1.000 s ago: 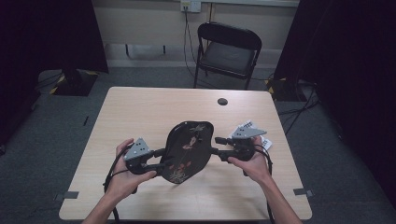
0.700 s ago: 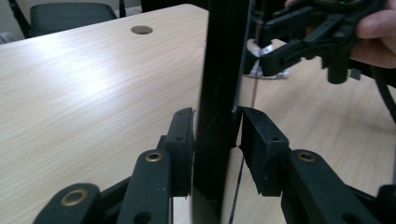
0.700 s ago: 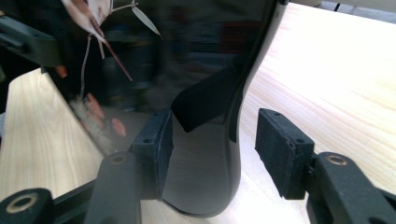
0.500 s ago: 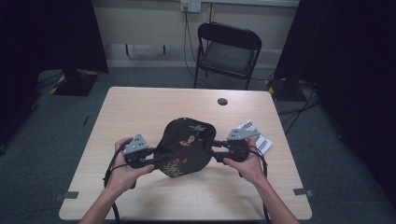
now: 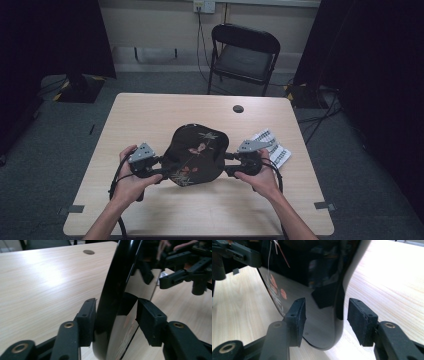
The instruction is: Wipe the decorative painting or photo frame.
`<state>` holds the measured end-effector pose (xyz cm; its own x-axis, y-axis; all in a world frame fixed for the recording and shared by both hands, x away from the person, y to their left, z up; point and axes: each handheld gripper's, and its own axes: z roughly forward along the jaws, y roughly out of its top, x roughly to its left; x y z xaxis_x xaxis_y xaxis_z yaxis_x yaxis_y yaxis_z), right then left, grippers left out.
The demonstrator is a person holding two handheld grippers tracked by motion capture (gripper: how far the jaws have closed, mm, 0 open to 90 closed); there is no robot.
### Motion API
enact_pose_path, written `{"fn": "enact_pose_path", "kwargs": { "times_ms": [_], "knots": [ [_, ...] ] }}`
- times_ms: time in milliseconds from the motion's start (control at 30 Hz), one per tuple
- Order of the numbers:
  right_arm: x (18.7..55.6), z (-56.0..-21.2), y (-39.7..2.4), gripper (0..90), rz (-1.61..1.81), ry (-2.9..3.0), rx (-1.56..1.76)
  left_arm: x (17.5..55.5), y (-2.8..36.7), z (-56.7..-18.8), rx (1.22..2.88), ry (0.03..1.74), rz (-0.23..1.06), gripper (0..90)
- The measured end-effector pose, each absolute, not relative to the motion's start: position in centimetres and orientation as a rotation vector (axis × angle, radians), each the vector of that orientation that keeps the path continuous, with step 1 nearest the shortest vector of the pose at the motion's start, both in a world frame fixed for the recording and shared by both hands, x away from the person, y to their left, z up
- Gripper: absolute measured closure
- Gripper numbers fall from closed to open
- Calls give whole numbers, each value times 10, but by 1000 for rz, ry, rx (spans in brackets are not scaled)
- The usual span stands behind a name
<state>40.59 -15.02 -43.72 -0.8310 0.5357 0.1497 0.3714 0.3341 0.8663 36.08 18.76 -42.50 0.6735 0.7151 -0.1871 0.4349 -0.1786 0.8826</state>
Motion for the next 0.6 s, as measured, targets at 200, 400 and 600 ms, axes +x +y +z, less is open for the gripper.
{"fn": "enact_pose_path", "kwargs": {
  "times_ms": [200,400,600],
  "knots": [
    [408,-439,-148,508,1514,2447,832,365,201,-426,1784,961,335,471],
    [407,-437,-148,555,1503,2426,831,371,192,-431,1799,945,374,497],
    [410,-434,-160,556,1503,2388,871,378,182,-430,1802,939,380,496]
  ]
}}
